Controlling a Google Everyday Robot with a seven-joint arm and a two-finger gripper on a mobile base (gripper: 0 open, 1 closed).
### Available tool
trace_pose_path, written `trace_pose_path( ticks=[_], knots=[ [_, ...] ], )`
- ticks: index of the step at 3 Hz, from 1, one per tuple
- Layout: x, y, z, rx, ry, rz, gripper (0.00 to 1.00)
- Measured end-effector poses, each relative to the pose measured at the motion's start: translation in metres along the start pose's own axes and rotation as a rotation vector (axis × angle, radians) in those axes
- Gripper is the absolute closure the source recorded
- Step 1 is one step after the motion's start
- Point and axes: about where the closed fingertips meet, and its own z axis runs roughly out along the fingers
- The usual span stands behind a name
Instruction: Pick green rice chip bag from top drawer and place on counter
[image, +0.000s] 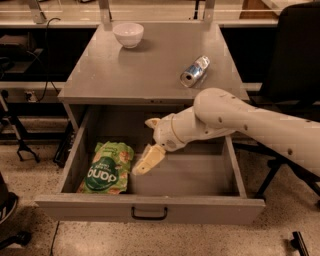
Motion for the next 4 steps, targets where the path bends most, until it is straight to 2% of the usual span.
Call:
trace_pose_path(
  ticks=[2, 3, 4],
  knots=[
    [0.005, -0.003, 0.006, 0.022, -0.008, 0.046, 0.00],
    [-0.001, -0.001, 0.027, 0.001, -0.041, 0.056, 0.00],
    [-0.006, 0.002, 0.056, -0.042, -0.067, 0.059, 0.00]
  ],
)
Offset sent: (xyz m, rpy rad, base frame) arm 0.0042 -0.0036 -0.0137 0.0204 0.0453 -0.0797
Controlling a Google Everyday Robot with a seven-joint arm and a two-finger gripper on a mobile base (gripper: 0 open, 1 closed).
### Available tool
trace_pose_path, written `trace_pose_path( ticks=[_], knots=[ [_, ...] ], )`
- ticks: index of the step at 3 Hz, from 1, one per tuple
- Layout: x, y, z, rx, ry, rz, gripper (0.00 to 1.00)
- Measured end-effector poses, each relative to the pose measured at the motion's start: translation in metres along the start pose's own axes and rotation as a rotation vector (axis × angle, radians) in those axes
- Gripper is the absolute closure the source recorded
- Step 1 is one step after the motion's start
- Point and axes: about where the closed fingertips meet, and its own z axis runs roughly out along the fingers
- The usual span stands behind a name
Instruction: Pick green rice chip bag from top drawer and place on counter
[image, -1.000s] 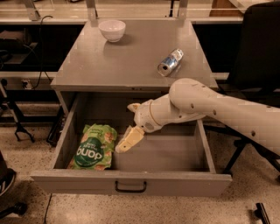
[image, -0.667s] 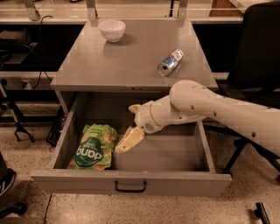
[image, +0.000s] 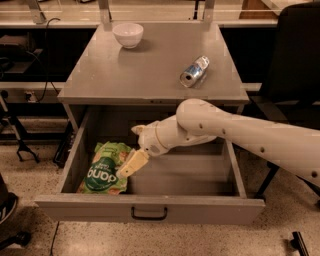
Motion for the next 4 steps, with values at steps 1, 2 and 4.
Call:
trace_pose_path(
  ticks=[1, 2, 4],
  knots=[
    [-0.003, 0.001, 0.038, -0.053, -0.022, 0.000, 0.00],
    [-0.004, -0.002, 0.056, -0.064, -0.030, -0.001, 0.00],
    [0.009, -0.018, 0.103, -0.065, -0.038, 0.016, 0.00]
  ],
)
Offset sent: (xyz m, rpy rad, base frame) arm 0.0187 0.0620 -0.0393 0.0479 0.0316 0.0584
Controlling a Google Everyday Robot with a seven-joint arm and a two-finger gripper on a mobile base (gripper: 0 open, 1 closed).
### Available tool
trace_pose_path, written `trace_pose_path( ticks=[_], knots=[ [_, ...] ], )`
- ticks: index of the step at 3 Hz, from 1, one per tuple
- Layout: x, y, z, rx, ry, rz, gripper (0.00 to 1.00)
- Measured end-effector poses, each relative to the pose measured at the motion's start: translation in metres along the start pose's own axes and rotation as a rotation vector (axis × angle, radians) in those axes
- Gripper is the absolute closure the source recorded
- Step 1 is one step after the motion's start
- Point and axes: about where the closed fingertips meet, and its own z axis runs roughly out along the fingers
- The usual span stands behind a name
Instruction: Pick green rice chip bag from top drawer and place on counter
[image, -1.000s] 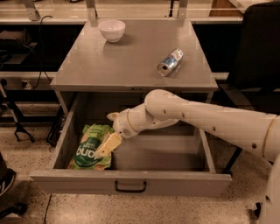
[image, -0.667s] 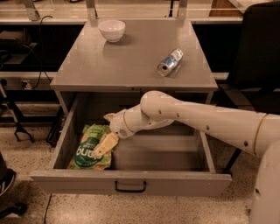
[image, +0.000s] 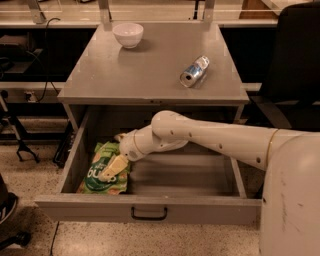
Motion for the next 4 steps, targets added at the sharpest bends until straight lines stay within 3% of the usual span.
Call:
trace_pose_path(
  ticks=[1, 2, 4],
  knots=[
    [0.006, 0.001, 0.014, -0.008, -0.008, 0.017, 0.00],
    [0.016, 0.010, 0.026, -0.033, -0.010, 0.042, 0.18],
    [0.014, 0.011, 0.025, -0.033, -0.011, 0.043, 0.65]
  ],
)
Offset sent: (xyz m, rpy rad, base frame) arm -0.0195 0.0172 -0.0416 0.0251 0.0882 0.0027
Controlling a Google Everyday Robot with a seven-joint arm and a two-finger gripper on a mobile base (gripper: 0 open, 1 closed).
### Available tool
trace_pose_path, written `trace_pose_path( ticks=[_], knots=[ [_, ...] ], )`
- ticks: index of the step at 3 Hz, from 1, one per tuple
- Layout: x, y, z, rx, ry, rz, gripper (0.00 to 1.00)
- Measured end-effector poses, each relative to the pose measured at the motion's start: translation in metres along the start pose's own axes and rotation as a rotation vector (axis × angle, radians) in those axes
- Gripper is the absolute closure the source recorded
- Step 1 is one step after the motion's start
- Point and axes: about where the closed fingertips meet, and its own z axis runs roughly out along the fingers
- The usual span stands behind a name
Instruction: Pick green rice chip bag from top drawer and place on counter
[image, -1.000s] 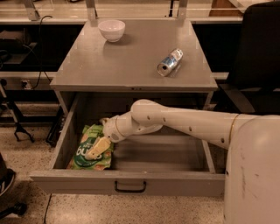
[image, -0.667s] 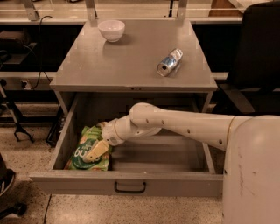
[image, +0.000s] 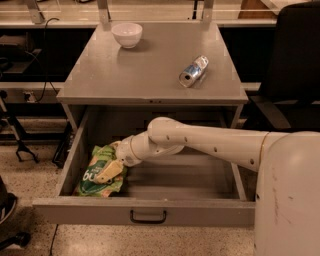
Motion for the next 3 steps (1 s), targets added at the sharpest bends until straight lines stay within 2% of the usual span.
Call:
trace_pose_path(
  ticks=[1, 2, 3],
  knots=[
    [-0.0008, 0.0001, -0.0005, 0.000, 0.000, 0.000, 0.88],
    [-0.0008, 0.0001, -0.0006, 0.000, 0.000, 0.000, 1.00],
    [-0.0009, 0.0001, -0.0006, 0.000, 0.000, 0.000, 1.00]
  ],
)
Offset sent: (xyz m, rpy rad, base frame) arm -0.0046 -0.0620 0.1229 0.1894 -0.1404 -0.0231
